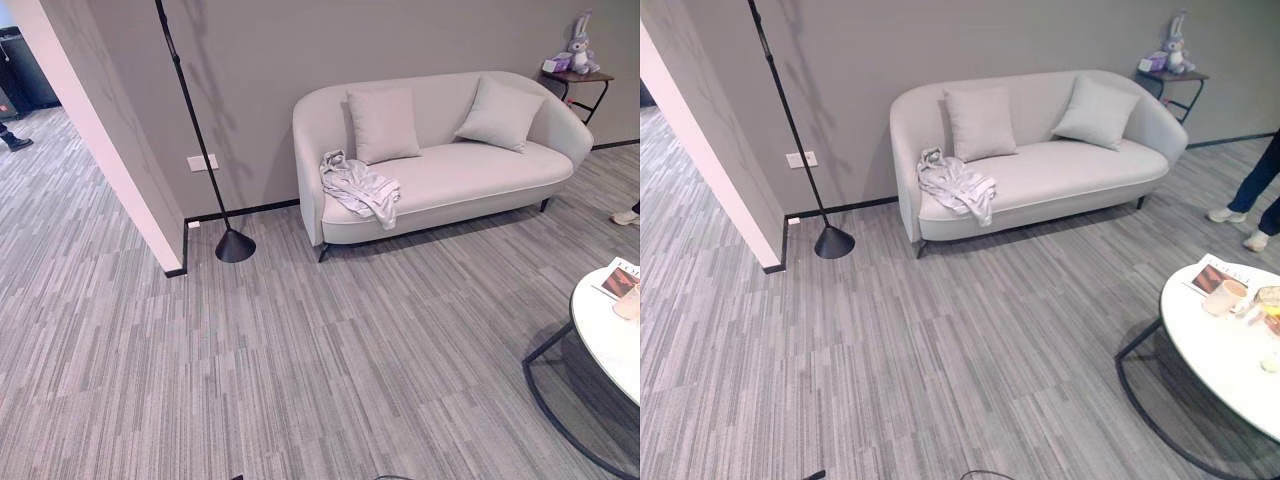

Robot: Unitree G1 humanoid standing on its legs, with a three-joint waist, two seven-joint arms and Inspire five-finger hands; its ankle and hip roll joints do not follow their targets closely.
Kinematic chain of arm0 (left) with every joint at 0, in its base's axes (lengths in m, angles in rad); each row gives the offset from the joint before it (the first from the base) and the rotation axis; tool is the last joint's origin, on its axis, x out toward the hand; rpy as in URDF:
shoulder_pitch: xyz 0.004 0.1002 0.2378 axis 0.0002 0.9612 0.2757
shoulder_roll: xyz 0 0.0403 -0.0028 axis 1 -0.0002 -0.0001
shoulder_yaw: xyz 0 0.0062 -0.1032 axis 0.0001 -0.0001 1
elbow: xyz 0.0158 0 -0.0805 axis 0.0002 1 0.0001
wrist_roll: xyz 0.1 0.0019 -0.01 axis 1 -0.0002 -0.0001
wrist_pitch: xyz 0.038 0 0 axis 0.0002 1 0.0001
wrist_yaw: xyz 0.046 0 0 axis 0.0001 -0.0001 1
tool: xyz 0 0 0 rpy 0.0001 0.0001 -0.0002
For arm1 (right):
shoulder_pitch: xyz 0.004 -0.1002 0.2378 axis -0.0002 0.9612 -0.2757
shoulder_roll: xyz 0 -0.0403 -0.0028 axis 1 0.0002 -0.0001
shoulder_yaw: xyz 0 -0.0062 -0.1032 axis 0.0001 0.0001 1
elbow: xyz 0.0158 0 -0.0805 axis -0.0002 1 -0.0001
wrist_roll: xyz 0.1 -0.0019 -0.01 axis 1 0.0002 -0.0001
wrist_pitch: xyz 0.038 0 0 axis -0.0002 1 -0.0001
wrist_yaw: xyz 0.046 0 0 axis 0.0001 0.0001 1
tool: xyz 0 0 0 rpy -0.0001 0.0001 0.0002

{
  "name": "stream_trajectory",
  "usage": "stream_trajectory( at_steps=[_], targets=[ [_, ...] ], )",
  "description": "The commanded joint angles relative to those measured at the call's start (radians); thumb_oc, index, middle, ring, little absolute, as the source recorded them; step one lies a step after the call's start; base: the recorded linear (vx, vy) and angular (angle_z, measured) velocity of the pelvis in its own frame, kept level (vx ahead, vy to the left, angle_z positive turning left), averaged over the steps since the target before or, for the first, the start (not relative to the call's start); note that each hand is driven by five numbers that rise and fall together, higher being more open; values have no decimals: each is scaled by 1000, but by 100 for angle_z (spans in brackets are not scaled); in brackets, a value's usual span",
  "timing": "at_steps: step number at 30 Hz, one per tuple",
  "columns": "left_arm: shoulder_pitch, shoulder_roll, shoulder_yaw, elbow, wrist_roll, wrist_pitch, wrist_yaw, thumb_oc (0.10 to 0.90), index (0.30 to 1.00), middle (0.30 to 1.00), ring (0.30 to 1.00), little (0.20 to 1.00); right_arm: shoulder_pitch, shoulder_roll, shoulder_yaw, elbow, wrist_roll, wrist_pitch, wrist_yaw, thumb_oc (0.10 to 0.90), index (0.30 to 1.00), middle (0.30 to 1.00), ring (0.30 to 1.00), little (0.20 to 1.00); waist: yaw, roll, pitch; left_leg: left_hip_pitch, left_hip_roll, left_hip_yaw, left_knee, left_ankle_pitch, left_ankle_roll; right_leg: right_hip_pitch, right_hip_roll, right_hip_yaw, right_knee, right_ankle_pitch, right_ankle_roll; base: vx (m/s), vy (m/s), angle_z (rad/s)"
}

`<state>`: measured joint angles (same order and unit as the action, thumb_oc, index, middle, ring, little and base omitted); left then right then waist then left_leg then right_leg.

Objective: Hang the clothes on the sofa on the clothes rack.

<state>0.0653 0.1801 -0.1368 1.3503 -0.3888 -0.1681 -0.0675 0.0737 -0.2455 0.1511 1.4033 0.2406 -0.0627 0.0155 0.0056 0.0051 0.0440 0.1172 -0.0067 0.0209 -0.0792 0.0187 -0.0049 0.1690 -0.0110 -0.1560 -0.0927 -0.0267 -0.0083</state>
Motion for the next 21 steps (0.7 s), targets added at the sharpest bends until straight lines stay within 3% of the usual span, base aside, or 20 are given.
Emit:
stream_trajectory(
  at_steps=[1, 14, 19, 21],
  targets=[
    [-31, -41, -41, 19, 46, -25, -5, 800, 900, 900, 900, 900, -9, 7, 67, 49, -43, 11, 3, 800, 900, 900, 900, 900, -14, -31, -19, -28, 48, 26, -8, -27, -37, -7, -98, -3, 5, -5, 90, -24, 35, -1],
    [-44, -22, -64, -9, 79, -36, 7, 800, 900, 900, 900, 900, -55, -13, 123, 31, -124, 18, 13, 800, 900, 900, 900, 900, -27, -43, 16, -35, 22, 48, 7, -49, -12, -35, -128, 21, 33, 2, 110, -15, 55, -10],
    [-70, -14, -88, -15, 87, -31, -10, 800, 900, 900, 900, 900, -63, -7, 121, 16, -117, 22, 26, 800, 900, 900, 900, 900, -36, -28, 65, -55, 2, 46, 34, -64, 28, -194, -149, 27, 308, -22, 142, -62, 151, -3],
    [-71, -16, -90, -22, 83, -30, -14, 800, 900, 900, 900, 900, -62, -9, 114, 11, -112, 24, 27, 800, 900, 900, 900, 900, -43, -19, 89, -26, -11, 55, 28, -74, 48, -287, -178, 44, 495, 53, 182, -33, 205, -7]
  ],
)
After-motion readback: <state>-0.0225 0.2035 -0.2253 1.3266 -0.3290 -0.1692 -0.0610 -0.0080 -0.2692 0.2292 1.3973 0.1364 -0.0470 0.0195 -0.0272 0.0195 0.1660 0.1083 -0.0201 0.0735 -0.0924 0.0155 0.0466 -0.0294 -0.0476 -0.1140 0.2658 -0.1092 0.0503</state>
